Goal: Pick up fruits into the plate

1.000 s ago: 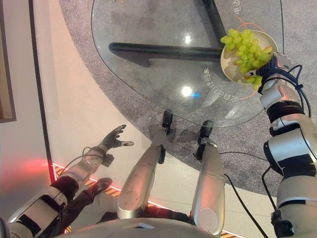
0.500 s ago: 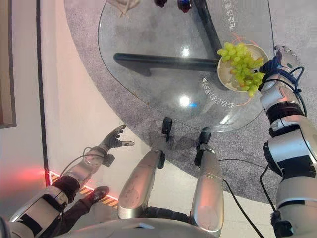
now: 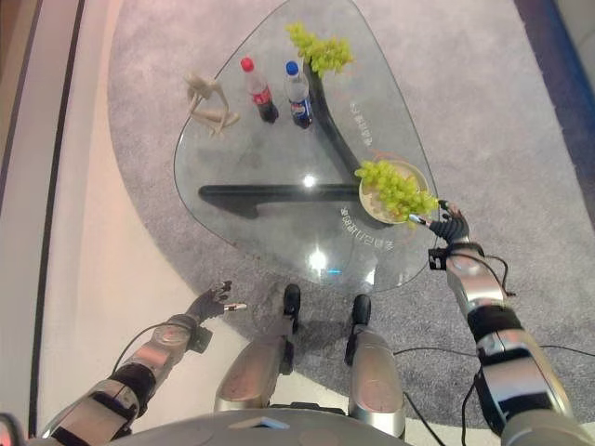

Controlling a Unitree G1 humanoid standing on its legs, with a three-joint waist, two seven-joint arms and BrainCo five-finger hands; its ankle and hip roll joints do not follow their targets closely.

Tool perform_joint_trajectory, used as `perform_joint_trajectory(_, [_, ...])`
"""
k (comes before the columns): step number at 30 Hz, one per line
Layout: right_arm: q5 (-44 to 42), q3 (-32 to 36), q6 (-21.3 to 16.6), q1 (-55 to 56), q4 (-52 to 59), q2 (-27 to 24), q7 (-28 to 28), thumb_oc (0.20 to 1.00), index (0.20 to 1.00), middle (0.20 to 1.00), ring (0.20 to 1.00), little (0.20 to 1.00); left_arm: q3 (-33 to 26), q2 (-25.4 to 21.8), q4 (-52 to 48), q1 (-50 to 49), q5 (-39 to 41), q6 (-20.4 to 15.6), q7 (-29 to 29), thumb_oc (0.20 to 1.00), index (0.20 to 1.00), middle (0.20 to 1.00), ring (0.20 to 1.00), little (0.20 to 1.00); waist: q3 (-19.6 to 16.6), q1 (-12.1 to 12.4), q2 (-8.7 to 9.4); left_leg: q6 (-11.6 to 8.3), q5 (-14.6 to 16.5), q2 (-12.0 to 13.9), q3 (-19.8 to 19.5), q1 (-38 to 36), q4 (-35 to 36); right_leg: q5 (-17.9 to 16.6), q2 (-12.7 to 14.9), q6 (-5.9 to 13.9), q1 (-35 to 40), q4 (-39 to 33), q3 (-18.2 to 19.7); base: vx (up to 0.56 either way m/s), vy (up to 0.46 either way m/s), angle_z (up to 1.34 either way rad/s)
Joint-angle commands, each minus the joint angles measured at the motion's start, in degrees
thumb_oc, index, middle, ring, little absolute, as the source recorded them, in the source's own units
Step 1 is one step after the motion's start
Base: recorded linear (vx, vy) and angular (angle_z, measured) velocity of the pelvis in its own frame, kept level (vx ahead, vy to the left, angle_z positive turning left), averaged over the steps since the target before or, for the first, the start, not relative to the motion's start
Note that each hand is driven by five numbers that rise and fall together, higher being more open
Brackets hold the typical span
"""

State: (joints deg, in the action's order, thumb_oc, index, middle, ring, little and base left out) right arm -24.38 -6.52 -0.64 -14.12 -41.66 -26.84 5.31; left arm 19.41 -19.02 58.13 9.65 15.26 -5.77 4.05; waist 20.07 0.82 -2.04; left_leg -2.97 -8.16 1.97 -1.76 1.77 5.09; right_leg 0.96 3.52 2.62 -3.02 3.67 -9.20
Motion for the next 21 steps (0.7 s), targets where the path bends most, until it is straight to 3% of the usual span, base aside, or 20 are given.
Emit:
perform_joint_trajectory(1, [-5.11, -1.25, -4.86, 5.88, -4.05, 5.16, -6.8, 1.0, 1.0, 1.0, 1.0, 1.0, -1.24, 1.1, 5.27, -3.31, 1.03, -0.19, 2.95, 1.0, 1.0, 1.0, 1.0, 1.0, -8.27, -0.5, 2.79, 1.26, 12.4, -1.94, 4.17, -3.95, -4.28, 1.2, 1.68, 3.02, 2.42, -1.07, 2.81, 0.22, 0.018, -0.01])
perform_joint_trajectory(8, [-8.42, 1.12, -5.8, 11.42, -17.89, 12.38, -13.59, 1.0, 1.0, 1.0, 1.0, 1.0, -4.23, 3.53, 10.5, -6.32, -0.47, 1.63, 5.56, 1.0, 1.0, 1.0, 1.0, 1.0, -12.2, -0.97, 2.52, 1.82, 13.18, -2.12, 4.93, -8.67, -2.16, 1.41, 1.57, 3.0, 7.0, -3.06, 2.86, 0.13, 0.041, -0.01])
perform_joint_trajectory(11, [-6.14, 1.7, -5.21, 13.06, -24.27, 14.44, -15.92, 1.0, 1.0, 1.0, 1.0, 1.0, -5.78, 4.9, 13.35, -7.48, -1.83, 3.77, 5.89, 1.0, 1.0, 1.0, 1.0, 1.0, -13.3, -1.37, 2.12, 2.18, 13.63, -2.19, 5.31, -10.51, -1.32, 1.61, 1.56, 2.89, 8.66, -3.78, 3.1, 0.07, 0.054, -0.01])
perform_joint_trajectory(13, [-2.77, 1.24, -5.93, 13.63, -27.34, 15.02, -16.32, 1.0, 1.0, 1.0, 1.0, 1.0, -6.39, 5.35, 14.35, -7.92, -2.91, 5.08, 5.89, 1.0, 1.0, 1.0, 1.0, 1.0, -13.72, -1.55, 1.9, 2.29, 13.83, -2.21, 5.51, -11.04, -1.2, 1.67, 1.61, 2.81, 9.17, -4.02, 3.33, 0.03, 0.051, -0.13])
perform_joint_trajectory(21, [2.45, 0.81, -2.12, 14.82, -31.71, 15.74, -13.5, 1.0, 1.0, 1.0, 1.0, 1.0, -7.72, 6.93, 16.32, -9.03, -1.87, 8.9, 4.08, 1.0, 1.0, 1.0, 1.0, 1.0, -14.69, -1.96, 1.23, 2.73, 14.45, -2.26, 5.94, -12.52, -0.81, 1.59, 1.67, 2.66, 10.61, -5.02, 3.78, 0.03, 0.029, -0.11])
